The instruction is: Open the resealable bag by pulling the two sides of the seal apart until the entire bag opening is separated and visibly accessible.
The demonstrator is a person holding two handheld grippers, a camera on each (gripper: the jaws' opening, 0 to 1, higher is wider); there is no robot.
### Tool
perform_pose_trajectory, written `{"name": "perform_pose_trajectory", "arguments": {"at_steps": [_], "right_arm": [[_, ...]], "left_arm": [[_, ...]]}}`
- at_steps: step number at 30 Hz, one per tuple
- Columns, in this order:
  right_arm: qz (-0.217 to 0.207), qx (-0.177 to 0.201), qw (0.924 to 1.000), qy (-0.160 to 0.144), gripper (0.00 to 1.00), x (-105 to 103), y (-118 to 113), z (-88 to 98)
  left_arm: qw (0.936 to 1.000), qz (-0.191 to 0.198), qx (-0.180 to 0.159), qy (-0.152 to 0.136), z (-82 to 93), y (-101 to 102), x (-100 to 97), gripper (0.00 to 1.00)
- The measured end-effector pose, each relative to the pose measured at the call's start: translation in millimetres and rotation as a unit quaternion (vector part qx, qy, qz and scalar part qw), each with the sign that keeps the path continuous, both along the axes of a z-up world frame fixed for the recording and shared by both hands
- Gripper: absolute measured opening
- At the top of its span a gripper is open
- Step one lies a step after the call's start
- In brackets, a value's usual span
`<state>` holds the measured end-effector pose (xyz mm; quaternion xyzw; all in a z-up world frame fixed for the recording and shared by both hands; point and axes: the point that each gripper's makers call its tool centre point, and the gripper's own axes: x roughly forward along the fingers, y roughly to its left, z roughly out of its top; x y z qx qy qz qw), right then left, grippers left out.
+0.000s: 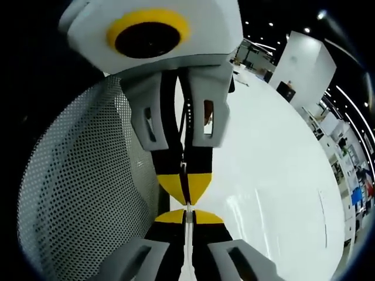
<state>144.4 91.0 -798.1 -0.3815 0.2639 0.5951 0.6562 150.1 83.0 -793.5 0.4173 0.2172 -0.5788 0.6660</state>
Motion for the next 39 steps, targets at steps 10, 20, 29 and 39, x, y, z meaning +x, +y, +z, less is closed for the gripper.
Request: {"name": "perform_pose_trajectory", "arguments": {"at_steps": [10,20,29,39], "right_arm": [[-0.009,0.001,0.9999,0.007,0.00,-1,-5,-3.1],[-0.008,0.007,0.9999,0.002,0.00,-1,4,-1.0],[-0.014,0.005,0.9999,0.004,0.00,1,5,-2.3],[-0.004,0.000,1.0000,0.001,0.00,-1,10,-3.0]], "left_arm": [[0.9999,0.010,-0.005,0.007,-0.6,6,-2.2,0.00],[0.9991,0.036,-0.016,0.017,-5.9,9,-0.2,0.01],[0.9989,0.043,-0.017,0.003,-4.5,6,1.9,0.00],[0.9998,0.017,0.000,-0.011,-5.0,3,-0.3,0.00]]}}
